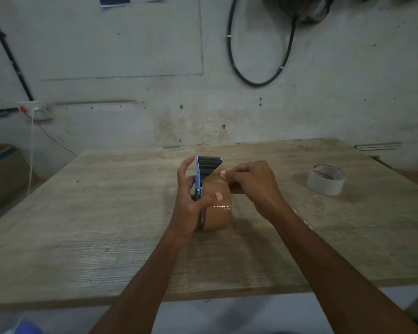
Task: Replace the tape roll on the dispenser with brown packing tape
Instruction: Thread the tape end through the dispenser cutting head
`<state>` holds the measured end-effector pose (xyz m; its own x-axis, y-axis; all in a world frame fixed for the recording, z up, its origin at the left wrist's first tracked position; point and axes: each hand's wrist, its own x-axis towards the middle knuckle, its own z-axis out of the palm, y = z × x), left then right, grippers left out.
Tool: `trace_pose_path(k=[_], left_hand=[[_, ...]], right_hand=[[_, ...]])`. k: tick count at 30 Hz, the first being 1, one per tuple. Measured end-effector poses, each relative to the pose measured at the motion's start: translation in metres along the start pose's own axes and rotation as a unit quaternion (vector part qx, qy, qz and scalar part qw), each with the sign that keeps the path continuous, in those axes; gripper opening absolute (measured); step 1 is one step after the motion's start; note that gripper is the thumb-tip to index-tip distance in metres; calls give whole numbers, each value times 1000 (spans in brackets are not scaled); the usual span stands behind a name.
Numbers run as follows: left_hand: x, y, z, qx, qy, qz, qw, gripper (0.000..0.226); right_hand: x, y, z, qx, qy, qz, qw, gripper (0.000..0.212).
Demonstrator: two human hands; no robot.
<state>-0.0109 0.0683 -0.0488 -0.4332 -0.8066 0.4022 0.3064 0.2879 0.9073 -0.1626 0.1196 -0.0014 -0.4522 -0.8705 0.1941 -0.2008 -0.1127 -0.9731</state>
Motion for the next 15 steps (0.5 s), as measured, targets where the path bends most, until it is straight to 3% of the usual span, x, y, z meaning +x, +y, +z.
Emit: trace_pose_path(k=[10,15], left_hand=[[-1,2,2,17,13,28,999,85],[-2,3,3,17,12,26,999,81]], right_hand=[[0,0,-1,140,-4,135,981,15],[2,5,1,154,4,138,978,6]])
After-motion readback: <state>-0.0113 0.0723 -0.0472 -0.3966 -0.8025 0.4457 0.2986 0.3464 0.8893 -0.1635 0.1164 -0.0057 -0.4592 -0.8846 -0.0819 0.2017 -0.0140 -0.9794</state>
